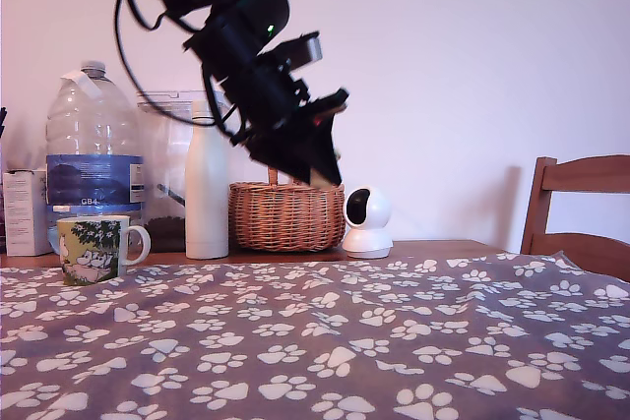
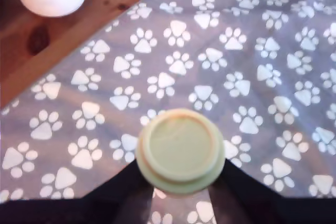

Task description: Pick up the coffee capsules from the table one by one and drop them inside the nearest coffee cup

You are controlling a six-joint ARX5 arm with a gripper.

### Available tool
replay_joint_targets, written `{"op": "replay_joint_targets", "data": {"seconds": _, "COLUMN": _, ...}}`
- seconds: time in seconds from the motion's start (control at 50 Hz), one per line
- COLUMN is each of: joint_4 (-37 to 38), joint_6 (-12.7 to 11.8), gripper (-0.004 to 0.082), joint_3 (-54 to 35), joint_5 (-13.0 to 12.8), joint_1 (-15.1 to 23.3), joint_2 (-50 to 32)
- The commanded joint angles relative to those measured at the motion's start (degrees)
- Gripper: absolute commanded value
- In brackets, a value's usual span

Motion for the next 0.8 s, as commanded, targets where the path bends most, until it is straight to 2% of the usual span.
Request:
{"op": "replay_joint_targets", "data": {"seconds": 0.0, "joint_4": 3.2, "joint_6": -1.2, "gripper": 0.0218, "joint_3": -3.3, "joint_5": 0.0, "joint_1": 0.0, "joint_2": -4.1}}
{"op": "replay_joint_targets", "data": {"seconds": 0.34, "joint_4": 18.6, "joint_6": -4.4, "gripper": 0.0218, "joint_3": -20.4, "joint_5": -1.0, "joint_1": 0.0, "joint_2": -13.6}}
{"op": "replay_joint_targets", "data": {"seconds": 0.78, "joint_4": 28.2, "joint_6": -8.8, "gripper": 0.0218, "joint_3": -36.6, "joint_5": -4.9, "joint_1": 0.8, "joint_2": -24.2}}
